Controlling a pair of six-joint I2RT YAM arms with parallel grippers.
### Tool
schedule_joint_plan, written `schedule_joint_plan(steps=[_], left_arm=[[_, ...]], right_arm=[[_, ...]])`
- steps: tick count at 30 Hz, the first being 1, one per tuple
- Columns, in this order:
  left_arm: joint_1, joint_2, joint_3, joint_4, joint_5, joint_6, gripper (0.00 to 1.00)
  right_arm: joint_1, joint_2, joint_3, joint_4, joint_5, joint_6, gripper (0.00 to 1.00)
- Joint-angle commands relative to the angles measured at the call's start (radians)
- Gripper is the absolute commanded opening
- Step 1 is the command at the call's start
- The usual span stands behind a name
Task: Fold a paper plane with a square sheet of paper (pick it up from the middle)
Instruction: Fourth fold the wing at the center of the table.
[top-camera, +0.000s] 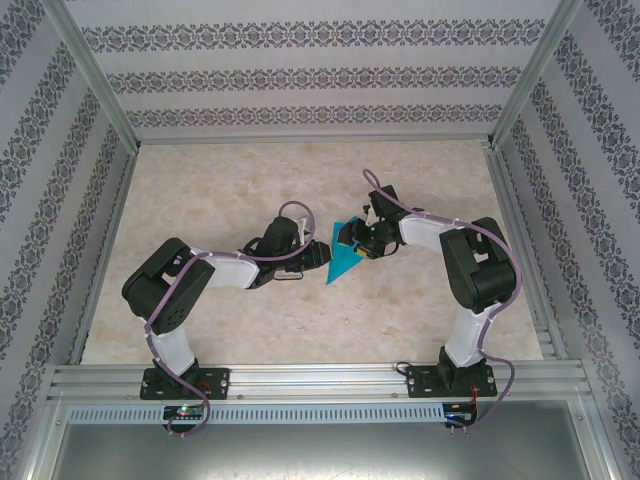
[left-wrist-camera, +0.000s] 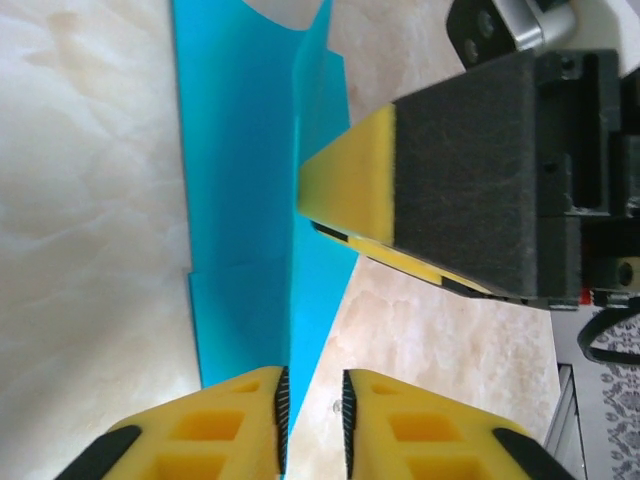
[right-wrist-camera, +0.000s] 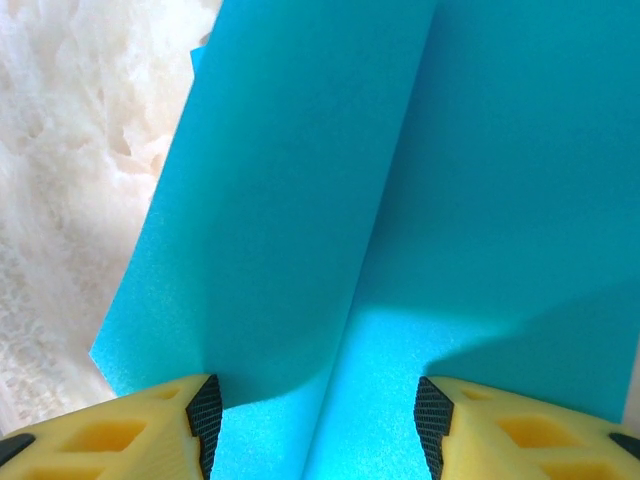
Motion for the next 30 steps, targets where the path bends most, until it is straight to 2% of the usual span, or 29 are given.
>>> schedule_joint_plan(steps=[1,10,17,30], left_arm=[[-0.009,0.008,0.039,0.039,0.038,0.001,0.22],[-0.022,0.105,0.116,0.001,0.086,-0.011,0.20],[-0.022,0.122,0.115,-0.052,0.030,0.001,0.18],[-0.022,0.156,0.116,-0.059,-0.001,-0.011,0.16]], right_arm=[[0.004,0.060,-0.003,-0.123,0.123,-0.019,0.58],[0.012,0.085,0.015,-0.155,0.140,-0.011,0.58],[0.013,0.094,0.019,-0.167,0.143,-0.019,0.57],[0.017,0.124,0.039,-0.197,0.147,-0.032,0.51]])
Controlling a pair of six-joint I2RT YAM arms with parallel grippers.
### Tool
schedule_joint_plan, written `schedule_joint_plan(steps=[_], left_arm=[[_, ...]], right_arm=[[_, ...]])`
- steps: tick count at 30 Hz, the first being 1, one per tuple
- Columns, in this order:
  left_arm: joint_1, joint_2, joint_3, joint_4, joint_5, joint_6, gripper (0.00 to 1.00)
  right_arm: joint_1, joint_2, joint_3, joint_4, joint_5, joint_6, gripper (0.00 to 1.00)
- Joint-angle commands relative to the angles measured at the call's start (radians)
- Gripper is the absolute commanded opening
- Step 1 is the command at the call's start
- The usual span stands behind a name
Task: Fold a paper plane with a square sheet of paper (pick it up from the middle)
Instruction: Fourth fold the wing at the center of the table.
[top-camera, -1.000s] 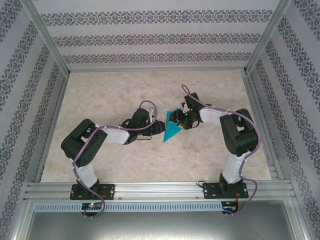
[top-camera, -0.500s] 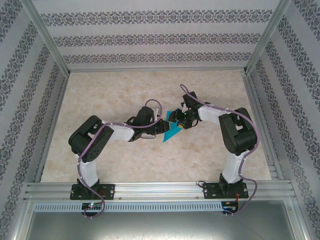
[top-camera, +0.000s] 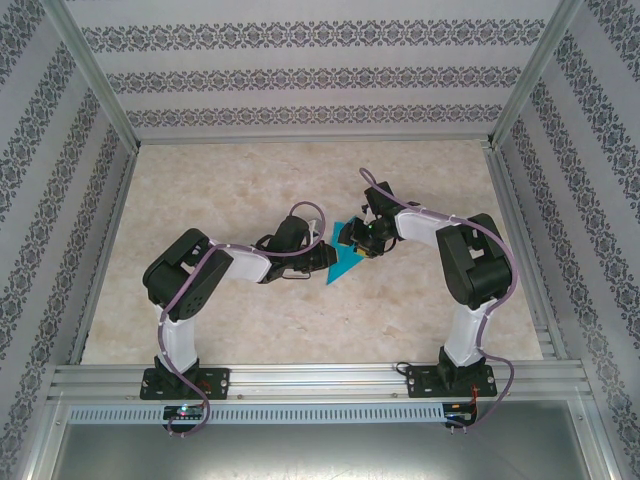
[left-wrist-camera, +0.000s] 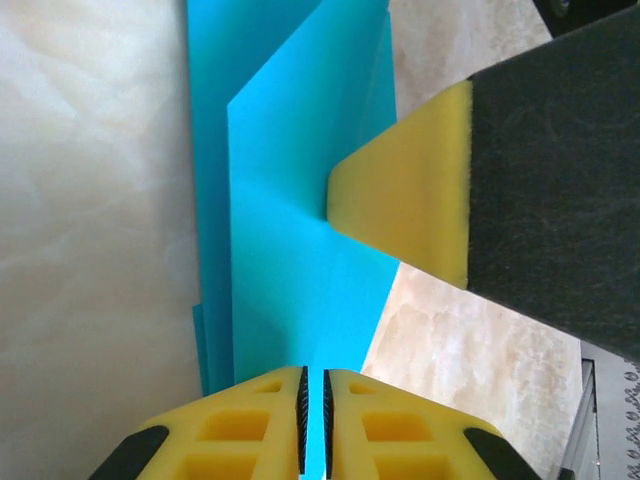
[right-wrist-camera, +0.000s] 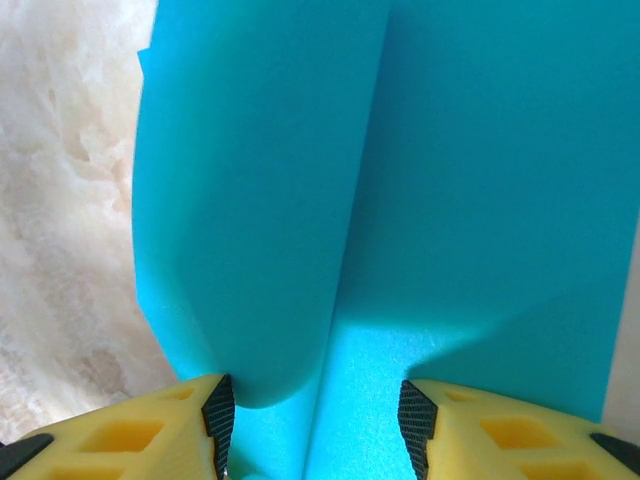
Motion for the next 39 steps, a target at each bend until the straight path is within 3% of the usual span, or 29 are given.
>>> schedule_joint_plan(steps=[1,17,39], left_arm=[[-0.008,0.017,0.019,-0.028,-0.015,-0.004,0.16],[-0.008,0.033,0.035,-0.050,-0.022,0.005,0.16],[-0.008,0.043,0.039,-0.082,-0.036,0.003,0.15]], right_arm=[[0.008,0.087,-0.031,-0.095,0.115,-0.026,0.50],[0.011,0.125,-0.020,-0.154,0.196,-0.026,0.40],[0.035,0.195,0.016,-0.207,0.242,-0.055,0.40]])
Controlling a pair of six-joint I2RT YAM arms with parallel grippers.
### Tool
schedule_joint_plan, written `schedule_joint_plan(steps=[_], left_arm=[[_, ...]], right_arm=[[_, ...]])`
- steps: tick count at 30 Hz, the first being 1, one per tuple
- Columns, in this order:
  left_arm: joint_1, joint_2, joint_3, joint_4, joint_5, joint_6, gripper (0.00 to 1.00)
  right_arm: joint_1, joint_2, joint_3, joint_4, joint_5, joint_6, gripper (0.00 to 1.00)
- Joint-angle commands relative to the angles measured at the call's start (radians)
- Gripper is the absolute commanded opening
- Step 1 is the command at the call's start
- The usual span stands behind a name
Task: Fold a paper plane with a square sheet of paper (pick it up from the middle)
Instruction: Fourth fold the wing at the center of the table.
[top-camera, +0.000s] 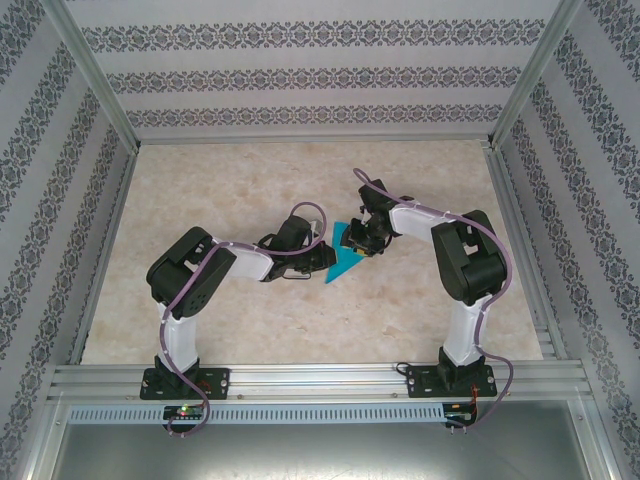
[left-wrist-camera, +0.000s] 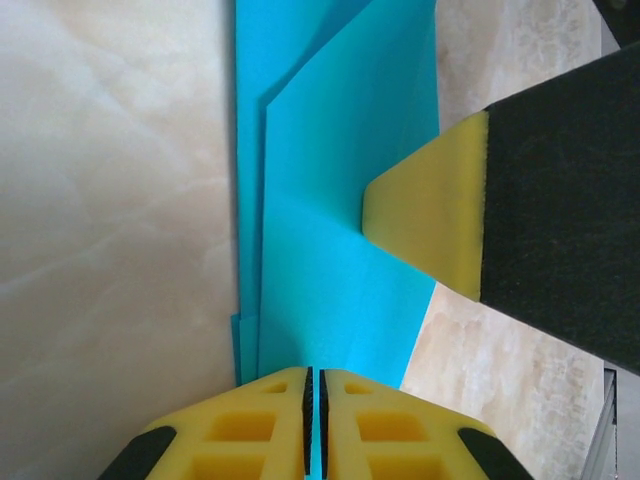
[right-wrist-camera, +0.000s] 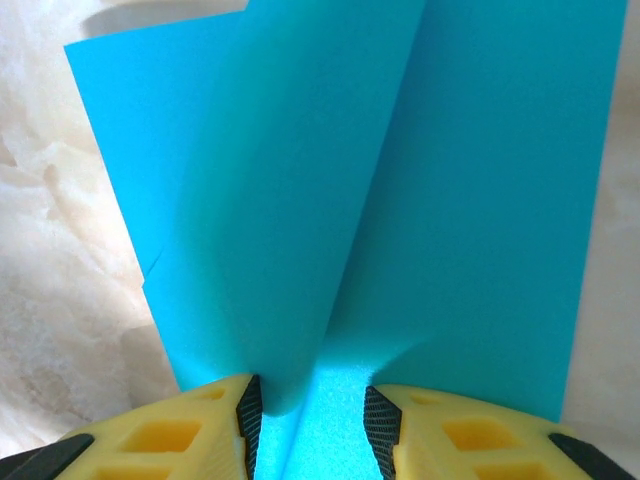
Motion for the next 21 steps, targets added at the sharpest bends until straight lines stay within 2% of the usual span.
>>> schedule_joint_plan(steps=[1,7,11,21], left_arm=[[-0.008,0.017,0.013,-0.040,-0.020,0.005,0.15],[-0.008,0.009,0.017,-0.073,-0.034,0.015,0.14],[-0.008,0.015,0.029,-0.121,-0.037,0.028,0.13],[-0.008,0.029,0.063,-0.319,-0.062,0.059,0.07]], right_arm=[[0.012,0.145,-0.065,-0.085,0.160,-0.029,0.40],[0.016,0.156,-0.056,-0.094,0.162,-0.032,0.41],[0.016,0.143,-0.057,-0.094,0.158,-0.029,0.37],[0.016,0.117,-0.034,-0.098,0.127,-0.034,0.36]])
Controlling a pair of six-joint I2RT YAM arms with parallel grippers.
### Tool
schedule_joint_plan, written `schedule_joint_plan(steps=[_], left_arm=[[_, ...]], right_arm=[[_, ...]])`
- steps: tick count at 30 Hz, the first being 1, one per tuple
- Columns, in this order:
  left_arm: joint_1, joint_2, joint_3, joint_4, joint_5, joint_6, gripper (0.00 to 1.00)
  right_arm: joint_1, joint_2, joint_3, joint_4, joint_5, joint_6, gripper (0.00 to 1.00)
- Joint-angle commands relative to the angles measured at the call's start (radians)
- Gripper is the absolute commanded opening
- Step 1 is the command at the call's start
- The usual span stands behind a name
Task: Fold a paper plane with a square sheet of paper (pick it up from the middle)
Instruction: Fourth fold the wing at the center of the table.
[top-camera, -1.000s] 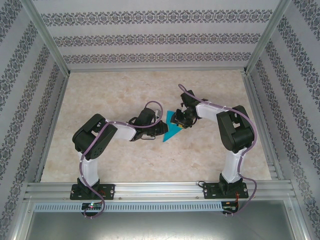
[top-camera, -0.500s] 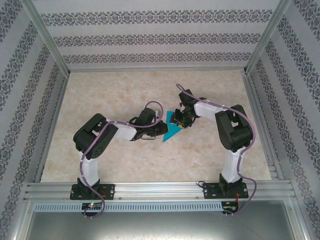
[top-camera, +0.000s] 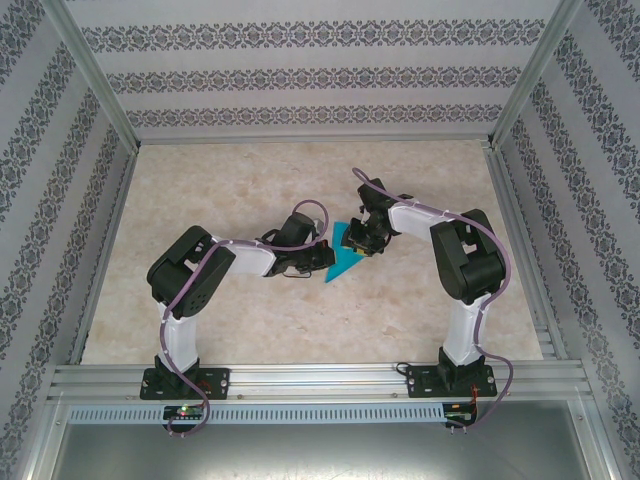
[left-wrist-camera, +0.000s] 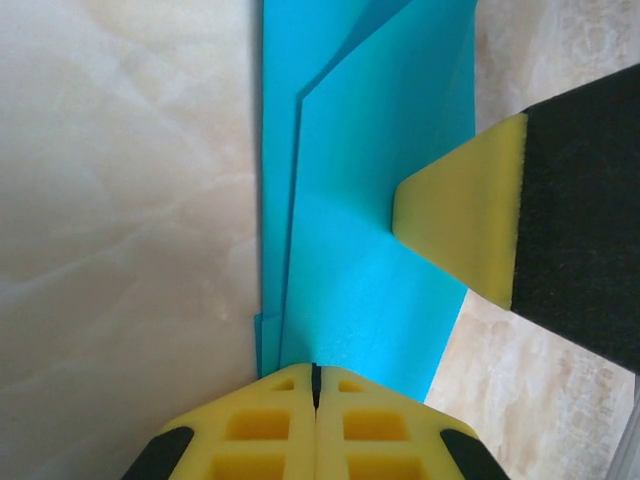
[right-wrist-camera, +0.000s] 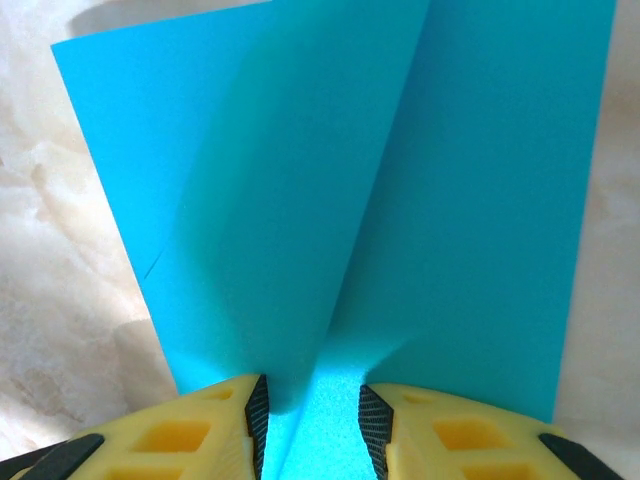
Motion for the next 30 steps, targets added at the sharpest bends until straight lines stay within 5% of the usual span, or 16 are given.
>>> schedule_joint_plan(steps=[1,21,24,30], left_arm=[[-0.008,0.027,0.001,-0.185,-0.049,0.034,0.06],[-0.015,0.078,0.084,-0.437,-0.084,0.129,0.00],[-0.017,0.085,0.092,-0.451,-0.087,0.130,0.00],[-0.023,0.093,0.099,-0.471,-0.107,0.122,0.00]], right_arm=[[0.015,0.115,-0.053,-0.066,0.114,-0.029,0.36],[-0.033,-0.206,-0.082,0.140,-0.166,-0.051,0.42],[-0.032,-0.225,-0.124,0.190,-0.200,-0.064,0.37],[-0.027,-0.156,-0.149,0.245,-0.279,-0.074,0.11]])
